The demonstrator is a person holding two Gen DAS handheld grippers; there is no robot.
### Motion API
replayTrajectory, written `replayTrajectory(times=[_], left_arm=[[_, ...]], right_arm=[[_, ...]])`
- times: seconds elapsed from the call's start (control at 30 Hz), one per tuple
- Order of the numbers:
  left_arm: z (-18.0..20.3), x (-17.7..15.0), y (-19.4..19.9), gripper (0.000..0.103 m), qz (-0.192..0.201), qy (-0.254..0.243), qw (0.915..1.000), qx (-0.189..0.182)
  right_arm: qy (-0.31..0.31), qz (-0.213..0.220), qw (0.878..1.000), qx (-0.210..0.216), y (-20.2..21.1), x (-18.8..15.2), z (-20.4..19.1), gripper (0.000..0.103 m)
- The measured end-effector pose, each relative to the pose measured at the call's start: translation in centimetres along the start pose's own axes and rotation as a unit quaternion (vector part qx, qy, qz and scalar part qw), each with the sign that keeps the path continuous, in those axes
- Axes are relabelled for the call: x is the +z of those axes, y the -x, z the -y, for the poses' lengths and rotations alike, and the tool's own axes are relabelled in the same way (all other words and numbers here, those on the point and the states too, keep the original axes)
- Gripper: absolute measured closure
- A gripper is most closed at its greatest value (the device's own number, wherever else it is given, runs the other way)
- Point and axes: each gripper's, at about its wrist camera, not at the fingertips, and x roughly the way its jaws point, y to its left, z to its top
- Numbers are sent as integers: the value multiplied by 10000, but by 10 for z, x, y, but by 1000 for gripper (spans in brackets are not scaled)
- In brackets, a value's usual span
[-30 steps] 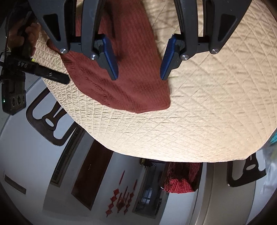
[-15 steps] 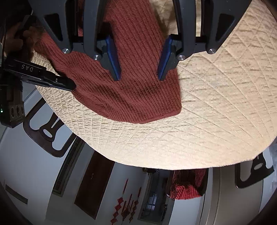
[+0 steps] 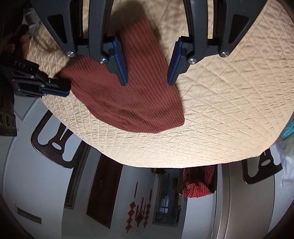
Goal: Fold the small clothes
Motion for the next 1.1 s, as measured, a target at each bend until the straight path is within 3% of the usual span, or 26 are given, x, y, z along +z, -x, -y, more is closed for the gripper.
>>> replayTrajectory(times=[0.37, 1.1], left_arm=[[4, -15, -5, 58, -245, -62, 9997, 63], [0, -16, -10, 56, -297, 18, 9996, 3]], right_arm=[[-58, -302, 9995, -89, -10, -12, 5, 93], [-379, -338, 9987, -95, -6, -15, 15, 97]])
